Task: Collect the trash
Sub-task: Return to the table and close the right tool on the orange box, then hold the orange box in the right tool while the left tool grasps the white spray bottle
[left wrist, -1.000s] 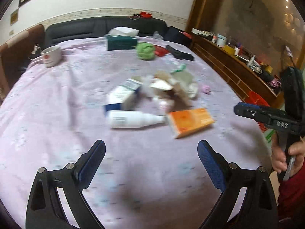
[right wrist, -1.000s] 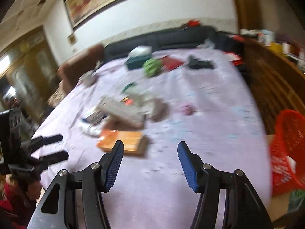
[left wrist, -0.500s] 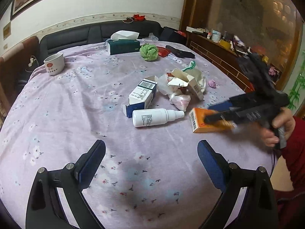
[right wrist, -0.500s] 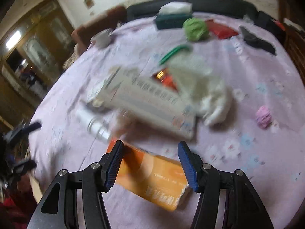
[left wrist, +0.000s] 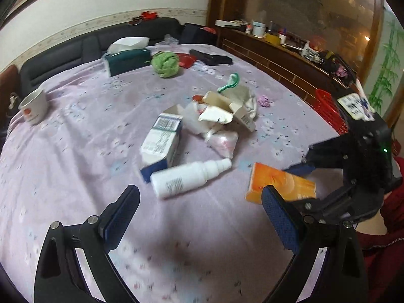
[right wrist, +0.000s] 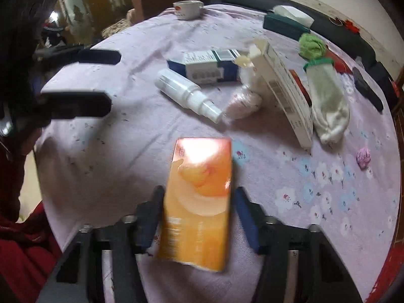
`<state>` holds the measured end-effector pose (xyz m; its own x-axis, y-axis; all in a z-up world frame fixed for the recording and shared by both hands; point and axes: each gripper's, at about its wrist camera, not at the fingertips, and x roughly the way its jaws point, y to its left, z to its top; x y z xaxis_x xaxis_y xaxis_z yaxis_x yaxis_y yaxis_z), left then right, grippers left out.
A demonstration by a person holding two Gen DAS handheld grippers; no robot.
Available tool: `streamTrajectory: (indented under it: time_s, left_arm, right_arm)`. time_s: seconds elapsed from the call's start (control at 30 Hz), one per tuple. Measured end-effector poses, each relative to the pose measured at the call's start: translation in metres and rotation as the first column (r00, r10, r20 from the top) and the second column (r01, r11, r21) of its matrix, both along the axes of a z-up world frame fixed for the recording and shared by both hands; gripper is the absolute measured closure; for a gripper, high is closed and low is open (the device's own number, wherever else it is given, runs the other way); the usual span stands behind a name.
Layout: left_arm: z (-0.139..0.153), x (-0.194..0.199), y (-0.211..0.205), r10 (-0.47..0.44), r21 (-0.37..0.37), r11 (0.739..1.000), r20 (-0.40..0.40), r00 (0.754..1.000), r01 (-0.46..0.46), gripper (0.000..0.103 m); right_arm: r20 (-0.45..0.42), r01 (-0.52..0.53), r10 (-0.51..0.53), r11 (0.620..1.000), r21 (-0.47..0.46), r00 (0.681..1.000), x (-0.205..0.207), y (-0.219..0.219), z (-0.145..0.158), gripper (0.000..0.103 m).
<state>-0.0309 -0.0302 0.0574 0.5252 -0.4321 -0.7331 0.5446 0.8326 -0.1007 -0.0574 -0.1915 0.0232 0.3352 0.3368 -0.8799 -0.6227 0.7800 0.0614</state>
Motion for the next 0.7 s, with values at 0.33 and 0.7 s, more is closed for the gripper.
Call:
streamTrajectory:
  time_s: [0.33,0.7]
  left_arm:
    - [-0.024,0.035,-0.041,-0.143,0.144,0.979,-0.027,0.989,0.145,0.049]
    - [-0.045,0.017,-0.039,-0.051,0.132,0.989,-0.110,0.993,0.066,0.071]
  right_arm:
    - [-0.006,0.189,-0.192,0.963,0.194,0.981,-0.025,-0.048,0.013,0.053]
    - [-0.023,0.286,-0.289,0.927,0.243,0.957,-0.046,-0.073,0.005,0.052]
